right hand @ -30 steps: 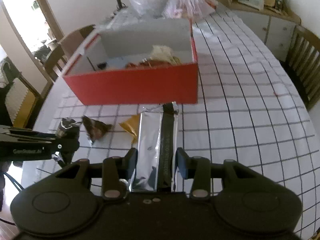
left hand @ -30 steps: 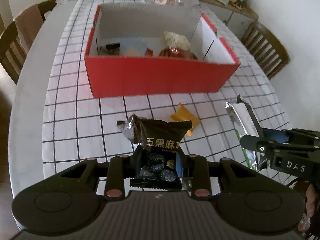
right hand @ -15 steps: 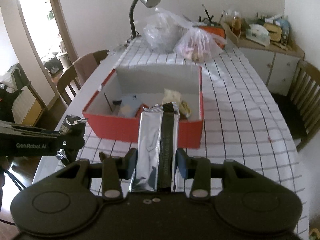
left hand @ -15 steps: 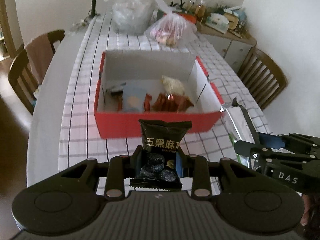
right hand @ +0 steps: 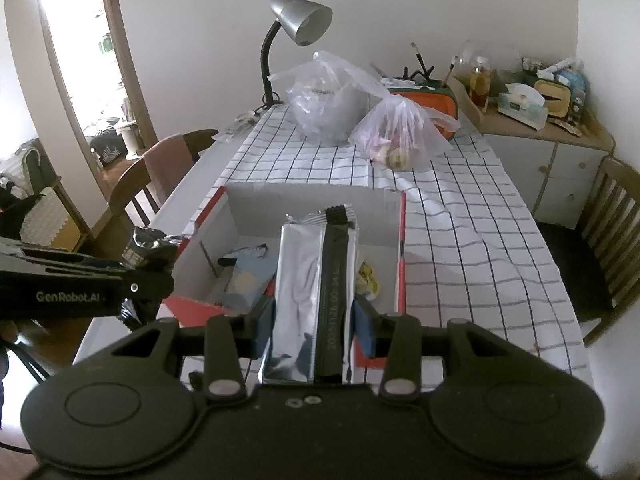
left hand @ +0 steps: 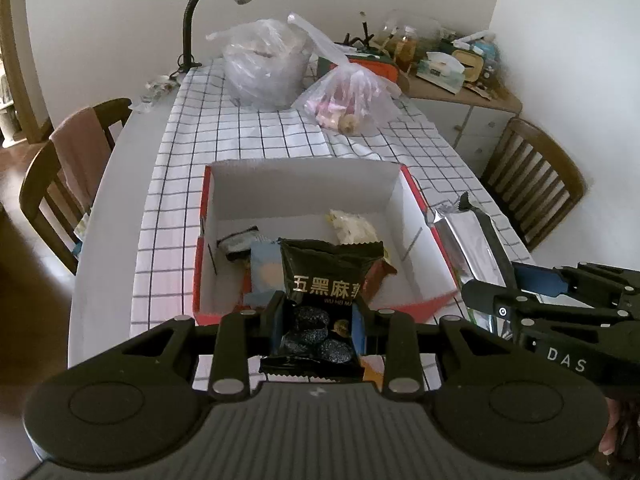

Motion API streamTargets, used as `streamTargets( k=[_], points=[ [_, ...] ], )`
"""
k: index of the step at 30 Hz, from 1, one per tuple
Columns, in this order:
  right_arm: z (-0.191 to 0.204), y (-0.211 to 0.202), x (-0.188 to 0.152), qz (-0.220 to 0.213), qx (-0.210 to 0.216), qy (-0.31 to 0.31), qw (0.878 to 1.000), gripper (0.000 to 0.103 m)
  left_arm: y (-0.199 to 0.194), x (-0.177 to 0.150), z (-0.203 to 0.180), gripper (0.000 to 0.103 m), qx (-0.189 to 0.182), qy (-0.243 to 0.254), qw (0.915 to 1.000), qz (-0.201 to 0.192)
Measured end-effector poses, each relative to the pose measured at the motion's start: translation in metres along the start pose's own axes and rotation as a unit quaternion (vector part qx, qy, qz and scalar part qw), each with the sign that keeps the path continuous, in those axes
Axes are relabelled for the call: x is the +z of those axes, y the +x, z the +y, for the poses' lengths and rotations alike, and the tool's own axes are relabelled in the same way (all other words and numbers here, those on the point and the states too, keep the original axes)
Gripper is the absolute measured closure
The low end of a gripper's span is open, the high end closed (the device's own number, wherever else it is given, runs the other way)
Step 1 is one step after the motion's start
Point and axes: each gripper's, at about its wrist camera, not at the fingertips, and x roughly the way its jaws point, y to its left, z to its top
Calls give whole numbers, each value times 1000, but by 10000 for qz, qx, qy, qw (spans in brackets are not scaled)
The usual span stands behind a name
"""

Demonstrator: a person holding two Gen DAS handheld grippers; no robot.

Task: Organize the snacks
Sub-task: 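Carry the black packet and silver foil bar over the red box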

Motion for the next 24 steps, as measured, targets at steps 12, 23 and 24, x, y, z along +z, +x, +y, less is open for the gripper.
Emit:
streamTargets(
  k=[12, 23, 24],
  points=[
    [-9, 58, 35, 197, -107, -191, 9996, 63, 50, 45, 23, 71, 341, -181, 9992, 130],
    [-6, 123, 53, 569, -74, -476, 9972, 63, 105, 61, 40, 71, 561, -194, 9967, 553],
    [-5, 128, 54, 605, -63, -509, 9968, 63, 110, 63, 41, 71, 556, -189, 9965, 594]
  ],
)
